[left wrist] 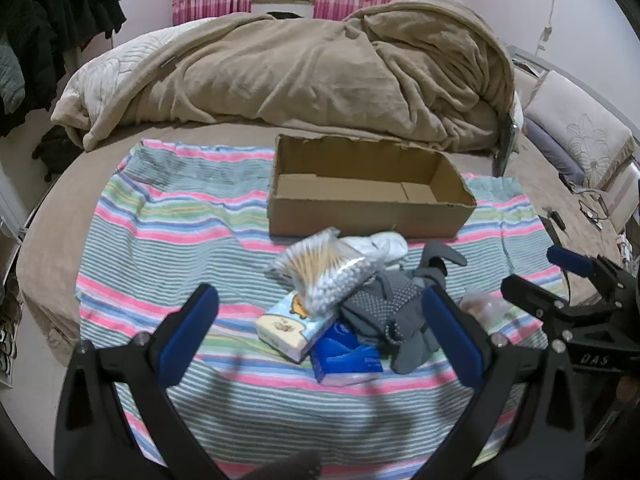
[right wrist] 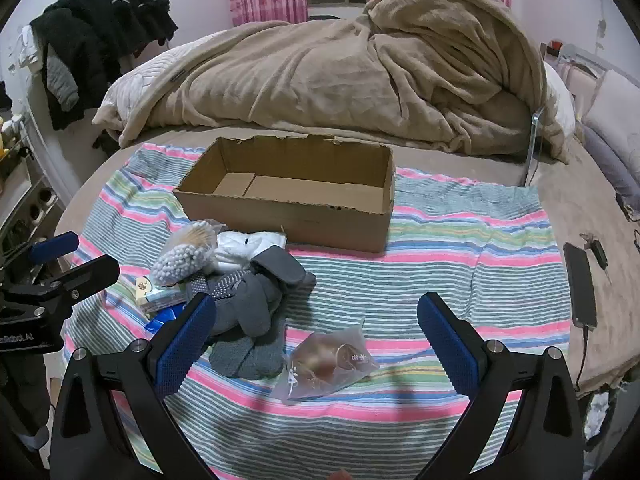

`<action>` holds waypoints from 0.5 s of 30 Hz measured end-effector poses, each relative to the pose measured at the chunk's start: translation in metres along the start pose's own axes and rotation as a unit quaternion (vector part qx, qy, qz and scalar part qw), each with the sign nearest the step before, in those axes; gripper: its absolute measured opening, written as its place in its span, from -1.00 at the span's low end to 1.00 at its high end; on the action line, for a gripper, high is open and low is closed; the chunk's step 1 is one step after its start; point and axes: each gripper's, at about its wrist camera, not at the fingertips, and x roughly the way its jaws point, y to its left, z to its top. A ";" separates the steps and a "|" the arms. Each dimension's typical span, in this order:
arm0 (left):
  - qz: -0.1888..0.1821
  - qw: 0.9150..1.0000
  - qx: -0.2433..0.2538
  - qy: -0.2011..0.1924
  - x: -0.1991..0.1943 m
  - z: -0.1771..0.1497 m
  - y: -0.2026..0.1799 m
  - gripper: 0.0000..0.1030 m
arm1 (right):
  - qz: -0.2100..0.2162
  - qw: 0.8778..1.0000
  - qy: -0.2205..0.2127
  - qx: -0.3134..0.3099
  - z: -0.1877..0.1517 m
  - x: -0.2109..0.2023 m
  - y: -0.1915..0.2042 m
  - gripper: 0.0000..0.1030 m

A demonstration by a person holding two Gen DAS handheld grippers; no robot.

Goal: Organize objects

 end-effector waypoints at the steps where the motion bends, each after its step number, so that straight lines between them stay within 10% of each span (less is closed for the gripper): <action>1: -0.002 1.000 0.000 0.000 0.000 0.000 0.000 0.99 | 0.000 1.000 0.000 0.005 0.002 0.003 -0.001 0.99; 15: -0.014 1.000 0.004 0.001 0.000 -0.002 -0.007 0.99 | 0.004 1.000 0.001 0.013 0.000 0.001 -0.005 0.99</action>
